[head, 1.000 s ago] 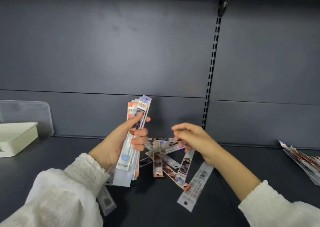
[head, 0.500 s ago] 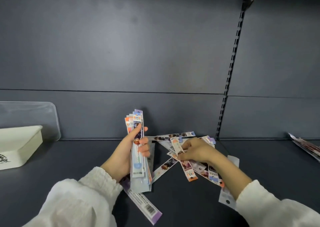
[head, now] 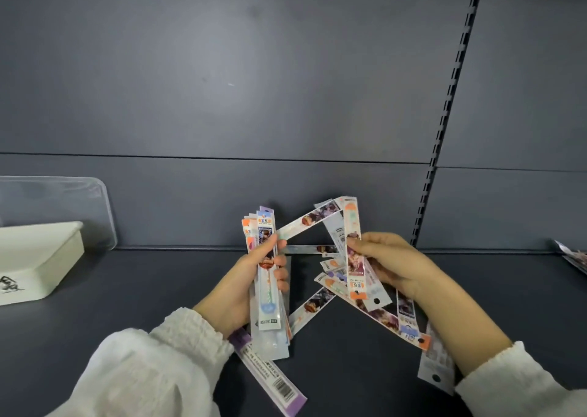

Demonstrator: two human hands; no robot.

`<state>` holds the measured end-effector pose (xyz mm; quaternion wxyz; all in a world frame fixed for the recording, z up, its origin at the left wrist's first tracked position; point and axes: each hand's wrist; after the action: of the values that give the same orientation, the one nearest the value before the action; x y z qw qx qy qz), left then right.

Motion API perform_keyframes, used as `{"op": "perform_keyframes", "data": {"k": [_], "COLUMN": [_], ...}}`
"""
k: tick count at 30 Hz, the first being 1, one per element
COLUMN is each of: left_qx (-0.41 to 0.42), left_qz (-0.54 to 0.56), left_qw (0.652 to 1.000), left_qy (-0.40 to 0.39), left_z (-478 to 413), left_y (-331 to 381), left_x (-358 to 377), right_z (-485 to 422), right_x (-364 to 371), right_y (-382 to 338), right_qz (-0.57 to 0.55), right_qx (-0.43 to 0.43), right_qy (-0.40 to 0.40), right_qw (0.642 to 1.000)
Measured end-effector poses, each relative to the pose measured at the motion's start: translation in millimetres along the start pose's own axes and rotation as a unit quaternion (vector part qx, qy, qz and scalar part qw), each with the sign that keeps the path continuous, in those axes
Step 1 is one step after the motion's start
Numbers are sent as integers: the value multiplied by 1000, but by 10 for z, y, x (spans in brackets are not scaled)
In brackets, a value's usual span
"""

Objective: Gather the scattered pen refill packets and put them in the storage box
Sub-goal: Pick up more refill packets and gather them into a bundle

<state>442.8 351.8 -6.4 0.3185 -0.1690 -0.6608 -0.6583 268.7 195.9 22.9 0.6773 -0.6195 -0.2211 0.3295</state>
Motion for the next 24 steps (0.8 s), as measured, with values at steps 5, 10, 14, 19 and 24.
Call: {"op": "perform_keyframes", "data": {"k": [5, 10, 14, 19, 24], "left_qx": [-1, 3, -15, -4, 26], "left_qz": [-10, 8, -20, -28, -78], "left_qw": [1000, 999, 999, 1000, 997], "left_qy": [7, 35, 40, 14, 13], "left_z": [28, 37, 30, 72, 95], "left_y": [-1, 7, -26, -36, -20], "left_x": [46, 62, 89, 145, 129], "right_z": [-49, -24, 84, 157, 196], "right_x": [-114, -64, 72, 321, 463], "right_y": [71, 70, 34, 32, 34], "right_qz": [100, 233, 22, 4, 54], "right_qx": [28, -11, -11, -46, -49], "right_qy": [14, 73, -60, -96, -117], "right_qw": [994, 970, 998, 994, 990]}}
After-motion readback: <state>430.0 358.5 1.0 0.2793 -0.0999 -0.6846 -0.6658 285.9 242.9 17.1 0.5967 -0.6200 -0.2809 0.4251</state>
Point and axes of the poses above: each hand's wrist, its own z-axis away from the middle knuckle, its own x-axis out of the palm, y = z × x, and after that the axes turned 4 degrees about -y, right-handed
